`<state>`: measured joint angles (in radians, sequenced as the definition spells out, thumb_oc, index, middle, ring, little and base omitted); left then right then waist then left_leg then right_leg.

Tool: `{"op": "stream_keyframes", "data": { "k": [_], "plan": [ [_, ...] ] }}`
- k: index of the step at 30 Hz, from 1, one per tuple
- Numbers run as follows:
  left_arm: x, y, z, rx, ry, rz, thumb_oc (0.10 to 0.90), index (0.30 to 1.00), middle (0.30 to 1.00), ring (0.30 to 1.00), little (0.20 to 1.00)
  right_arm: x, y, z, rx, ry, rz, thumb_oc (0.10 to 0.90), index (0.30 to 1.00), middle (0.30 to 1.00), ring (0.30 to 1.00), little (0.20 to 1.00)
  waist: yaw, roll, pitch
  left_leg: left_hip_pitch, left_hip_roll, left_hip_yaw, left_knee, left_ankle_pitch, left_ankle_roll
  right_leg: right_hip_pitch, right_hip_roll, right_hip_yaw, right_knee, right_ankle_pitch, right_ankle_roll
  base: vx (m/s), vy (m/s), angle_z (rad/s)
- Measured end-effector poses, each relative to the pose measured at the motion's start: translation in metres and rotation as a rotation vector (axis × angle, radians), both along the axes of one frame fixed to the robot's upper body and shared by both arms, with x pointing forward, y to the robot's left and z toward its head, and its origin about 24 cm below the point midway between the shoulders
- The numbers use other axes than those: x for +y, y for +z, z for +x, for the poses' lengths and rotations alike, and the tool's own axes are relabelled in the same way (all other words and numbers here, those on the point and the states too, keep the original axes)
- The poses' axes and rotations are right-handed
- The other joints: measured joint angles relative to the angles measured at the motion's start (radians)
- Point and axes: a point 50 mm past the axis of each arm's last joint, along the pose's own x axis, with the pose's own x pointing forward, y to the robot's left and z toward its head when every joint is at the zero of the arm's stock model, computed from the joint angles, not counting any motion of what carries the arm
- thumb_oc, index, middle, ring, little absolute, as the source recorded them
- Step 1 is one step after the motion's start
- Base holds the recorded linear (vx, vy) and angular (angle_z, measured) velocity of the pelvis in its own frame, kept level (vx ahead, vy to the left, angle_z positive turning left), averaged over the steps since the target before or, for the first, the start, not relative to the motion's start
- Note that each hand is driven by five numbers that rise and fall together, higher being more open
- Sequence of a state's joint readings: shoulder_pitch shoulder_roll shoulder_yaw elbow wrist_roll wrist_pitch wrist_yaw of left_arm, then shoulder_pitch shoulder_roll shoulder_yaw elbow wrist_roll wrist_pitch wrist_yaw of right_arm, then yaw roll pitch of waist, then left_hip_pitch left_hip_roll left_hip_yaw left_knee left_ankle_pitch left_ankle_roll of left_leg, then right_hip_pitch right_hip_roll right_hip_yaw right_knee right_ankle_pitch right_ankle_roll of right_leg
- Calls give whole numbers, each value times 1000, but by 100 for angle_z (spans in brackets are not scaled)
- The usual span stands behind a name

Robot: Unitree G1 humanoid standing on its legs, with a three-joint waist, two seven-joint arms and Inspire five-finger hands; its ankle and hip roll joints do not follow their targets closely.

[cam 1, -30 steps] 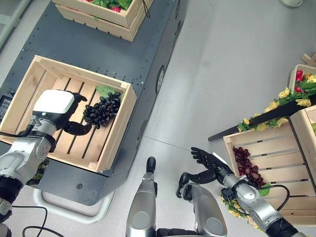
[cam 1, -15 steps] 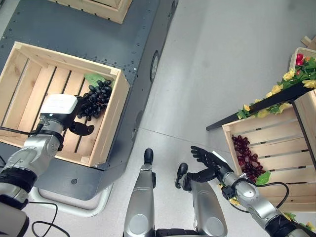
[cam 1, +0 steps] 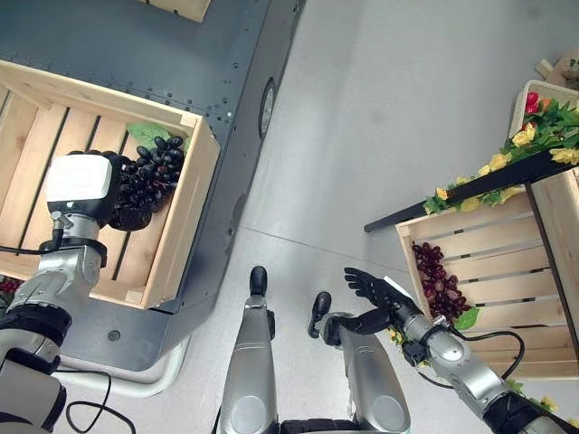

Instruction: Pick up the fruits from the basket on one side to the basket on the other side

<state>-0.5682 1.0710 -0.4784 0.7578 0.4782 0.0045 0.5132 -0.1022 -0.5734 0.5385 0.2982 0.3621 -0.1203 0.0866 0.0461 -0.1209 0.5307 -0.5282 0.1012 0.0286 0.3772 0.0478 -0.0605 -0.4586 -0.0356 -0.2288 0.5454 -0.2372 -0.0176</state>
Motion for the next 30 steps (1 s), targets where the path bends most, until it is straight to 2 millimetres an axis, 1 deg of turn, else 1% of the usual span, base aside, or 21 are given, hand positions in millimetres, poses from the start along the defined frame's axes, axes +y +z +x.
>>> {"op": "stream_keyframes", "data": {
  "k": [1, 3, 5, 6, 9, 16, 22, 28, 30],
  "plan": [
    [0, 1, 0, -7, 1, 3, 800, 900, 900, 900, 900, 0, 0, 0, 0, 0, 2, 800, 900, 900, 900, 900, 0, -2, 0, 0, 0, 0, 0, 3, 5, -1, 5, -2, 1, 3, -3, 17, -16, -4],
    [2, 6, 0, -53, 10, 7, 800, 900, 900, 900, 900, 2, 0, 0, -4, 3, 9, 800, 900, 900, 900, 900, -1, -9, 0, -3, 1, 0, 2, -2, -1, -1, 2, 1, -3, 0, 3, 0, 0, 0],
    [3, 8, -1, -74, 17, 10, 800, 900, 900, 900, 900, 3, 0, 0, -3, 5, 12, 800, 900, 900, 900, 900, -1, -13, -1, -2, 2, 1, 2, -2, 2, -1, 7, 0, -1, 4, -2, 0, 0, 0],
    [3, 10, -1, -83, 22, 8, 800, 900, 900, 900, 900, 4, 0, 0, -3, 7, 12, 800, 900, 900, 900, 900, 0, -14, -1, -3, 2, 1, 3, -3, 0, 0, 3, 2, -3, 0, 3, 81, -4, 0],
    [5, 11, -1, -80, 35, 8, 800, 900, 900, 900, 900, 6, -1, -1, 0, 15, 14, 800, 900, 900, 900, 900, 0, -16, -1, -1, 2, 1, 3, -3, 1, 2, 3, 3, -4, 3, -2, -32, -2, 0],
    [10, 8, -2, -32, 81, -5, 800, 900, 900, 900, 900, 14, -2, -2, 3, 25, 35, 800, 900, 900, 900, 900, -2, -19, -1, 5, 2, 2, 4, -2, 4, 8, 4, 4, -5, 4, -2, 22, 6, 0],
    [17, 1, -2, 30, 155, -52, 800, 900, 900, 900, 900, 14, -3, -2, 3, 24, 35, 800, 900, 900, 900, 900, -4, -19, -1, 4, 2, 2, 3, -5, 1, 7, 4, 4, -6, 4, -1, 0, 0, 0],
    [14, -8, 2, 117, 174, -93, 800, 900, 900, 900, 900, 14, -2, -1, 0, 26, 35, 800, 900, 900, 900, 900, -8, -19, -1, -4, 2, 5, -1, -5, 1, -1, 4, 6, -13, 5, 2, 0, 0, 0],
    [13, -7, 4, 126, 174, -97, 800, 900, 900, 900, 900, 14, -1, 0, -3, 26, 35, 800, 900, 900, 900, 900, -10, -19, 0, -4, 2, 5, -4, -5, 2, -1, 5, 6, -17, 7, 2, 0, 0, 0]
  ]
}}
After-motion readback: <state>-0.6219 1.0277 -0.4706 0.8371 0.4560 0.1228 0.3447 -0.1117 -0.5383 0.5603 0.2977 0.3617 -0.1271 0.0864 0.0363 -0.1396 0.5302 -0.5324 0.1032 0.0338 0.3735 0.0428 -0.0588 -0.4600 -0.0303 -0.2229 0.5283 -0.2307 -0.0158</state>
